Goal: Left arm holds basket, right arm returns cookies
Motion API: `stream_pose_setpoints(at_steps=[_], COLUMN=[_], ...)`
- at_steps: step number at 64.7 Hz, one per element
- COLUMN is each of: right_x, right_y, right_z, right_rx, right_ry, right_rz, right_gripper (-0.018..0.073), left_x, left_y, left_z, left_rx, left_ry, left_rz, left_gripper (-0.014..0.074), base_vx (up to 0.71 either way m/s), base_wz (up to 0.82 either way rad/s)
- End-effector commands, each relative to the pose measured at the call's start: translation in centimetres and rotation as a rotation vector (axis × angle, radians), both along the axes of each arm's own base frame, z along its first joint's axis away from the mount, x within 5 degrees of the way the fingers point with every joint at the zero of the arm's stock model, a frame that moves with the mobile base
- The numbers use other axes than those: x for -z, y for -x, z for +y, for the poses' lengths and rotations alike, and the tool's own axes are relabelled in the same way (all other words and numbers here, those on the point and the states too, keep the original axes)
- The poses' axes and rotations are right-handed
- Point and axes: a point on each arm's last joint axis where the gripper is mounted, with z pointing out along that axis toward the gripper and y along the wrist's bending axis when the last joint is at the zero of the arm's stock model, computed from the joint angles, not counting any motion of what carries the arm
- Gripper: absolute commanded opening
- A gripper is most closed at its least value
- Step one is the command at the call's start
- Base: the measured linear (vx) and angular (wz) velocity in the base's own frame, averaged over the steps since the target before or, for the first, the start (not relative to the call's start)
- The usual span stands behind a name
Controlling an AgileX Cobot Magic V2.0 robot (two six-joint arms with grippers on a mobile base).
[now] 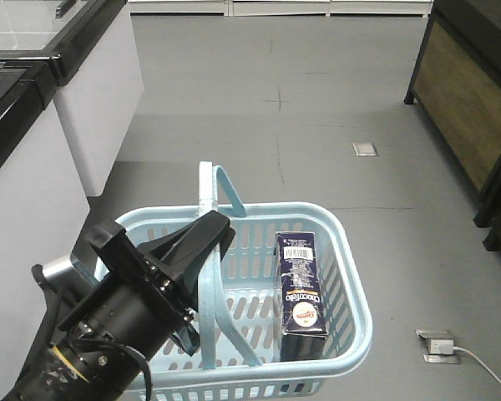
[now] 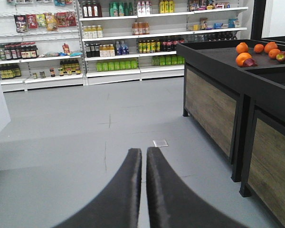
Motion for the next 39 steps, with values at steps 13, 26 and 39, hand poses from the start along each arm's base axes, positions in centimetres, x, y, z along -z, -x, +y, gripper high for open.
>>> stream_pose_setpoints(at_steps=[13, 26, 39], right_x=[0.0, 0.0, 0.0], right_y=[0.0, 0.0, 0.0], right_z=[0.0, 0.0, 0.0], right_rx=[0.002, 0.002, 0.002], right_ry=[0.021, 0.021, 0.021], right_rz=[-0.052, -0.052, -0.052], right_gripper=[-0.0006, -0.0006, -0.0006], left_x=[-3.5, -3.4, -3.4], left_y=[1.3, 1.8, 1.9], left_z=[0.2, -0.1, -0.1], left_rx=[0.003, 0.017, 0.017], left_ry=[0.209, 0.214, 0.215], left_rz=[-0.201, -0.183, -0.184], left_gripper=[-0.0003, -0.0003, -0.0003], base_vx=[0.00, 0.00, 0.00], base_wz=[0.00, 0.00, 0.00])
